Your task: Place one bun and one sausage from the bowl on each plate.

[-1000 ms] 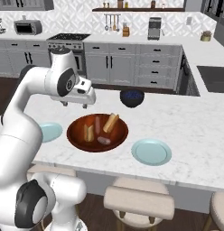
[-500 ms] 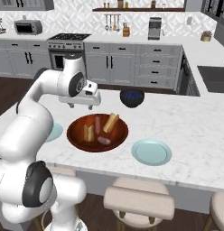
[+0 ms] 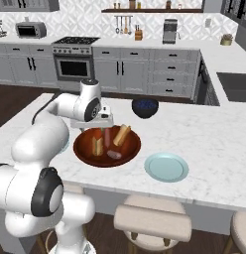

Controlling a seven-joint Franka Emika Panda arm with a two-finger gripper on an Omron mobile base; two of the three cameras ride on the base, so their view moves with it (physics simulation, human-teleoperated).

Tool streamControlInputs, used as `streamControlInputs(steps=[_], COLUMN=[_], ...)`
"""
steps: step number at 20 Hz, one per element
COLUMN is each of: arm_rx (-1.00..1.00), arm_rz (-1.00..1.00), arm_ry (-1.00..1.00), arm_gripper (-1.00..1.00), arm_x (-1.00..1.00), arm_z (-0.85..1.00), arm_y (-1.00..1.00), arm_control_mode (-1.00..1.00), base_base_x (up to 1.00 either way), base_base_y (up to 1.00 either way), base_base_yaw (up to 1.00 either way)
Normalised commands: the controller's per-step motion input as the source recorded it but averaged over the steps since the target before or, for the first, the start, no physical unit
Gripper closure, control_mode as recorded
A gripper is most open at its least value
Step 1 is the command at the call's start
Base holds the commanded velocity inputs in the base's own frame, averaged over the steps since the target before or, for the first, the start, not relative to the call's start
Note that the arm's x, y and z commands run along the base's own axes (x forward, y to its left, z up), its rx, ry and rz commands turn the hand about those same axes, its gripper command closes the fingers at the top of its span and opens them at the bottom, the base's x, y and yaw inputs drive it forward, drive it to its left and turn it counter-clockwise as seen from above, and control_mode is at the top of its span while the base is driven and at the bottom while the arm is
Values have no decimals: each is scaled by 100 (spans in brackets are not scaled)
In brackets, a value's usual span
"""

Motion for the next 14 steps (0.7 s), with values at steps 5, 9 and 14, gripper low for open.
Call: streamControlInputs(steps=[5, 9, 14], arm_rx=[-3, -7, -7], arm_rz=[1, 0, 0], arm_ry=[0, 0, 0], arm_gripper=[-100, -100, -100], arm_x=[15, 14, 21], arm_z=[-58, -53, -32], arm_y=[36, 8, 0], arm_control_mode=[-100, -100, -100], base_base_x=[0, 0, 0], base_base_y=[0, 0, 0], base_base_yaw=[0, 0, 0])
